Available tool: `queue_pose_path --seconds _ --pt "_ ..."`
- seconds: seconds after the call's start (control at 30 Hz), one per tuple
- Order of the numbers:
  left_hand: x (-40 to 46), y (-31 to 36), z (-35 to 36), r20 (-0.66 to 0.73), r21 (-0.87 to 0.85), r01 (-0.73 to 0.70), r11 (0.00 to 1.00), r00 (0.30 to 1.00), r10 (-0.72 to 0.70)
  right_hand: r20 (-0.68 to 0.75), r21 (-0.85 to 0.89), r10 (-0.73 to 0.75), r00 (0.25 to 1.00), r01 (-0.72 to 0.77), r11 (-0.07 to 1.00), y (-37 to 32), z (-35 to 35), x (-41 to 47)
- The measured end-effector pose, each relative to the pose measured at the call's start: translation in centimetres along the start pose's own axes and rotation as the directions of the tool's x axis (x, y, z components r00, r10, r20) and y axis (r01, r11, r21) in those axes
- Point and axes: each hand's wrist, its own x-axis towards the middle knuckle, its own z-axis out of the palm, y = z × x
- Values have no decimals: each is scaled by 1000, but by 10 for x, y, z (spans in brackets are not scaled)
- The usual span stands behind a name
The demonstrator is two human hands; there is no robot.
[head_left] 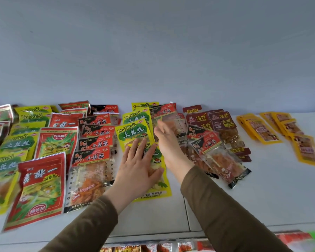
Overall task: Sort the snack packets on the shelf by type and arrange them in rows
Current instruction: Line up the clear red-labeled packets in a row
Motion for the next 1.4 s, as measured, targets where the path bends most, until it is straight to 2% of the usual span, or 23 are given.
queue_pose_path --seconds 0.13,0.47,0.67,0.83,1.0,1.1,1.2,1.3,1.4 --pt "2 -7 -1 18 -11 -22 1000 1000 22 56 2 60 997 -61 998 4 -5 4" --pt "1 -9 1 0 -83 76 994 997 -76 -37 40 63 997 -61 997 -3 -27 16" --pt "6 -11 -2 50 -114 51 992 998 -45 15 14 114 993 -114 993 -8 -7 31" --pt "3 -12 -7 32 -127 23 992 999 -19 72 -22 177 982 -175 984 -10 2 43" --pt "2 -17 -9 9 -156 34 987 999 -33 61 -75 178 982 -173 982 -9 14 51" --pt "3 -20 -9 11 -143 31 989 1000 -29 -3 -108 151 989 -150 983 -6 19 58" --pt "2 -21 -8 27 -102 92 991 996 -89 -50 -154 133 990 -139 978 -6 21 64" --pt "3 -19 -10 75 -154 166 974 985 -156 -41 -83 184 982 -187 979 -7 22 71" --pt "6 -19 -14 113 -224 178 958 981 -156 -32 -1 227 973 -227 974 -8 22 75"
